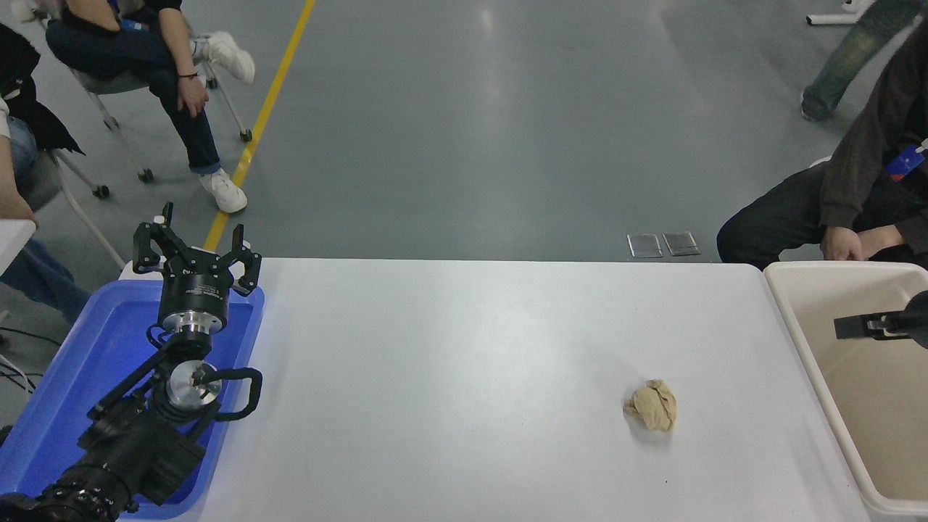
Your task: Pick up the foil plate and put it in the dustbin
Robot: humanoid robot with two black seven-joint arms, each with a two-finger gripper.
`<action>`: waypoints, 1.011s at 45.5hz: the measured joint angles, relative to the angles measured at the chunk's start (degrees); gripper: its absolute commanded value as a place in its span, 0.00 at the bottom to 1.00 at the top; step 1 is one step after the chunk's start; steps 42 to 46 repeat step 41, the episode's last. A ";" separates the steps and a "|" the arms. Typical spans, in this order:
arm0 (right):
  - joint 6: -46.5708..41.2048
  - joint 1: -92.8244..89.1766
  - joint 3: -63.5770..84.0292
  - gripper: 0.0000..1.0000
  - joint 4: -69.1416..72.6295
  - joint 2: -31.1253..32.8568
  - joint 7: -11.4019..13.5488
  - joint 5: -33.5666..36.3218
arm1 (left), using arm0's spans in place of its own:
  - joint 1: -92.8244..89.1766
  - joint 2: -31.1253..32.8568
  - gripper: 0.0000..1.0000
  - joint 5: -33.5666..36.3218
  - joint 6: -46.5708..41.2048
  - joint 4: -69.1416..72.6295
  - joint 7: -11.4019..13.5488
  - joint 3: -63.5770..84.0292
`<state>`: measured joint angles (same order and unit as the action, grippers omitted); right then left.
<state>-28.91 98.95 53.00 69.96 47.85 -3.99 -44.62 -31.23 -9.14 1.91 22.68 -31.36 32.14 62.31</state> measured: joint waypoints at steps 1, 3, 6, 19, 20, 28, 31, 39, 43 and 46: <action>-1.15 2.15 0.95 1.00 1.42 -0.58 -0.01 1.28 | 0.01 0.02 0.99 0.00 0.00 0.00 0.00 0.00; -3.76 6.92 3.41 1.00 4.72 -2.15 0.01 4.61 | 0.01 0.02 0.99 -0.01 0.00 0.01 0.00 0.00; -6.79 12.97 6.13 1.00 8.87 -4.87 0.02 9.16 | 0.03 0.01 0.99 -0.01 0.00 0.02 0.01 0.00; -13.71 31.13 11.93 1.00 17.61 -20.04 0.03 26.25 | 0.10 0.00 0.99 -0.06 0.00 0.05 0.04 0.00; -13.92 31.93 12.05 1.00 17.87 -21.15 0.03 27.17 | 0.10 0.01 0.99 -0.05 0.00 0.06 0.04 0.00; -15.14 36.78 12.78 1.00 19.24 -30.63 0.01 35.25 | 0.11 0.00 0.99 -0.07 0.00 0.07 0.07 0.00; -15.39 37.99 12.91 1.00 19.48 -33.40 -0.03 37.49 | 0.11 0.00 0.99 -0.06 0.00 0.07 0.08 0.00; -15.79 40.08 13.25 1.00 19.86 -38.06 -0.02 40.98 | 0.11 0.01 0.99 -0.07 0.00 0.07 0.10 0.04; -15.85 40.37 13.32 1.00 19.90 -38.63 -0.04 41.40 | 0.11 0.00 0.99 -0.06 0.00 0.07 0.11 0.06; -15.85 40.37 13.32 1.00 19.90 -38.63 -0.04 41.40 | 0.11 0.00 0.99 -0.06 0.00 0.07 0.11 0.06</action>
